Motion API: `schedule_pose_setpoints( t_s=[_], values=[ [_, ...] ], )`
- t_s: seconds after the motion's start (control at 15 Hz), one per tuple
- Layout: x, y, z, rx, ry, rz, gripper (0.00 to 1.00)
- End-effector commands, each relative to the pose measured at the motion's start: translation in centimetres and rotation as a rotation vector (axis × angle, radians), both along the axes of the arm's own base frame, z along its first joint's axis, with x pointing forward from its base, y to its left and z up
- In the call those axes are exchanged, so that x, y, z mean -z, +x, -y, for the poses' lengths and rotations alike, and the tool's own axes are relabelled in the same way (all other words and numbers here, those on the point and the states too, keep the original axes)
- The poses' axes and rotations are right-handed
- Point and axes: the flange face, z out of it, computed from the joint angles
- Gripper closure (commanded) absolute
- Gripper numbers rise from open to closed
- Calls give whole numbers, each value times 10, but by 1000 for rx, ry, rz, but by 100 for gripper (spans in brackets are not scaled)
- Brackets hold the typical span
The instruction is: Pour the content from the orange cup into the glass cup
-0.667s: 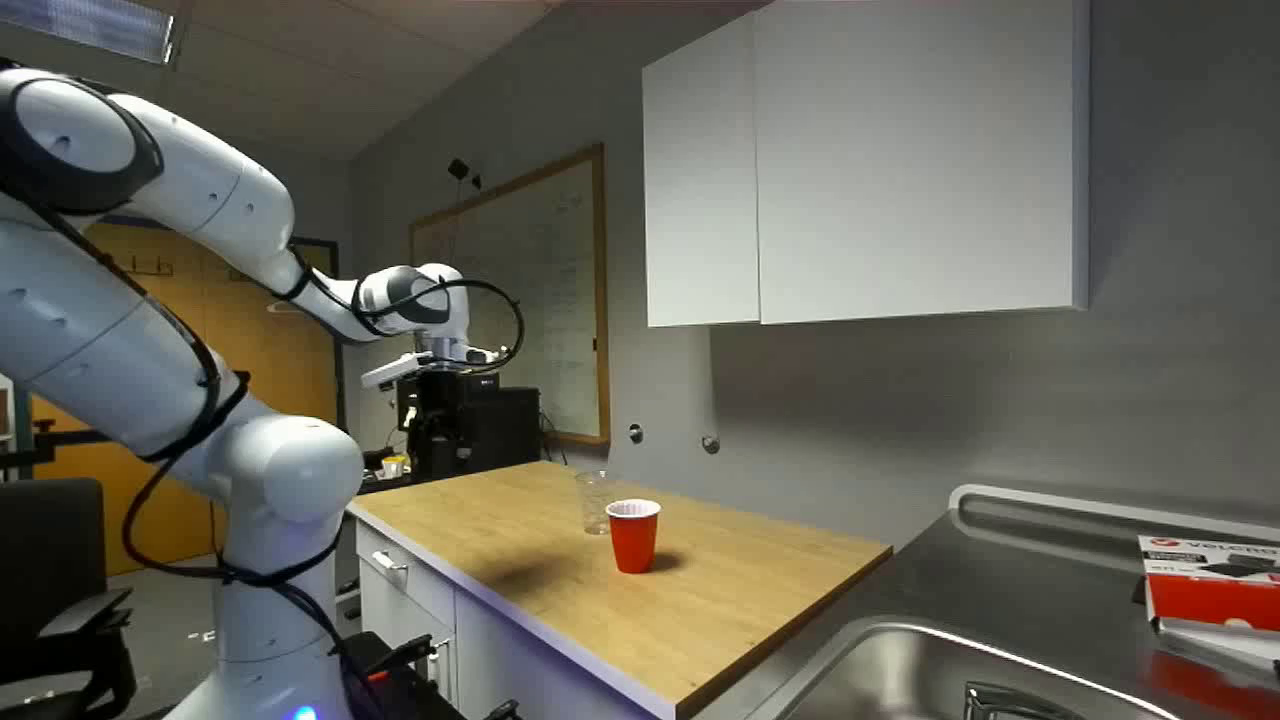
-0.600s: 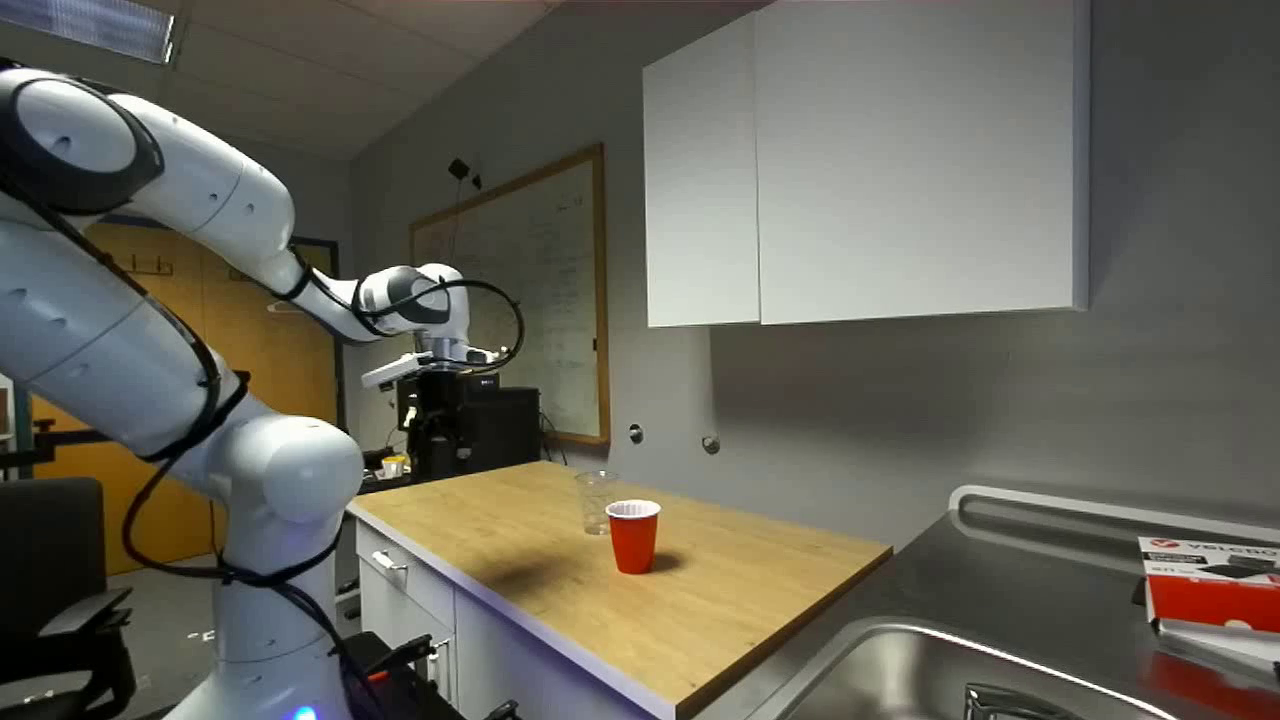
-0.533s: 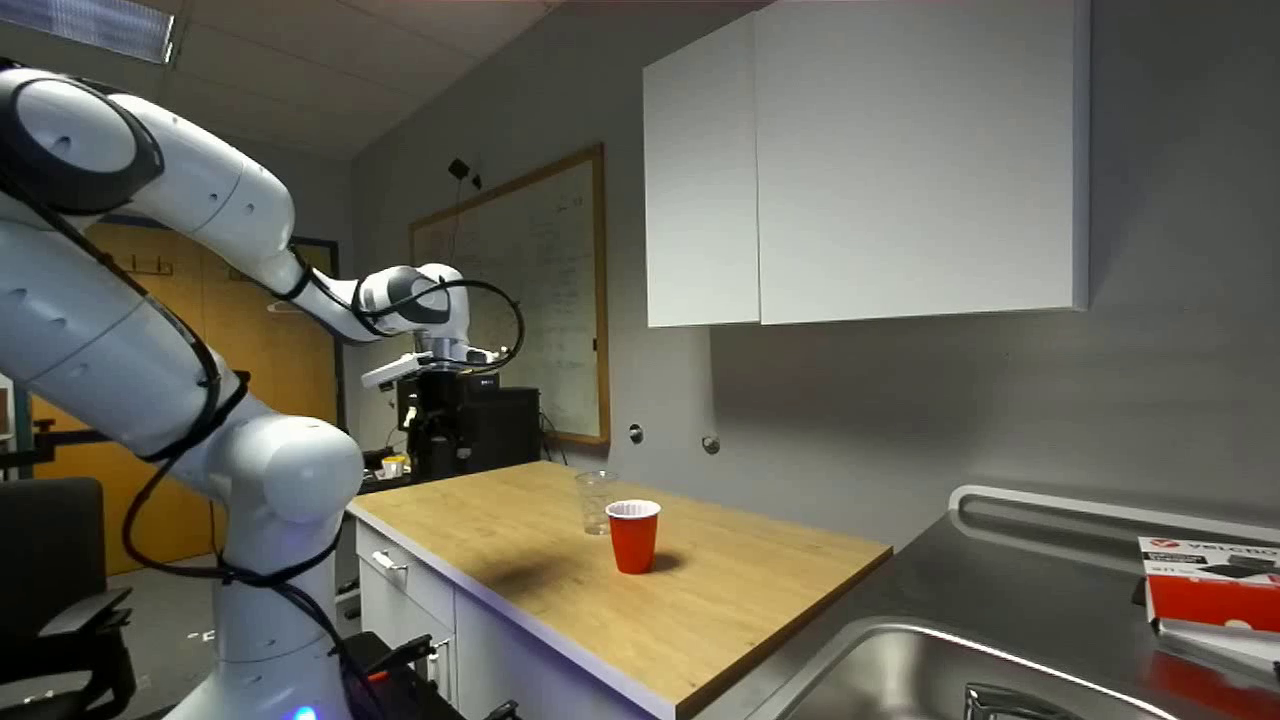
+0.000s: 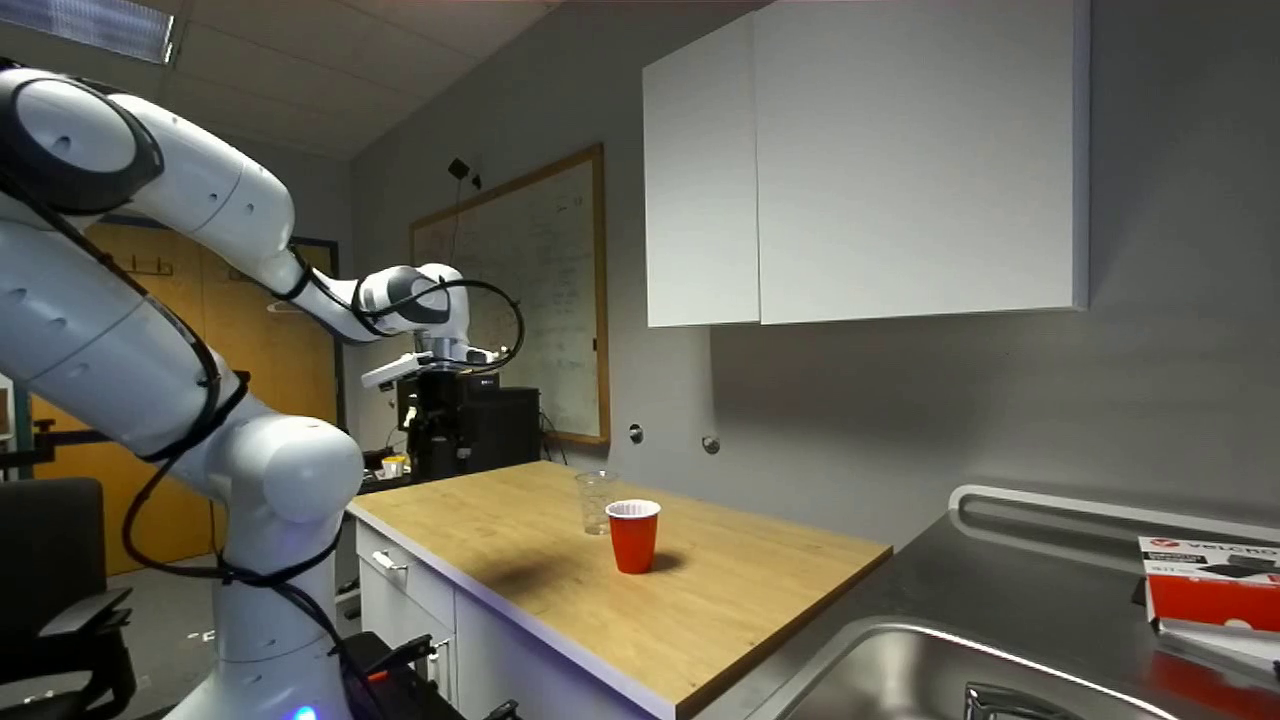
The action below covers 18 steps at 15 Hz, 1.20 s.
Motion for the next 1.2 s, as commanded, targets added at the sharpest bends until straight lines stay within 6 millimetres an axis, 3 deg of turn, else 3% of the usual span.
schedule_pose_setpoints(
  t_s=[0.0, 0.67, 1.13],
  values=[
    [-1, 0, 0, 0, 0, -1, 0],
    [0, 7, 1, 29, -10, 9, 0],
    [10, 42, 13, 161, -38, 90, 0]
  ],
)
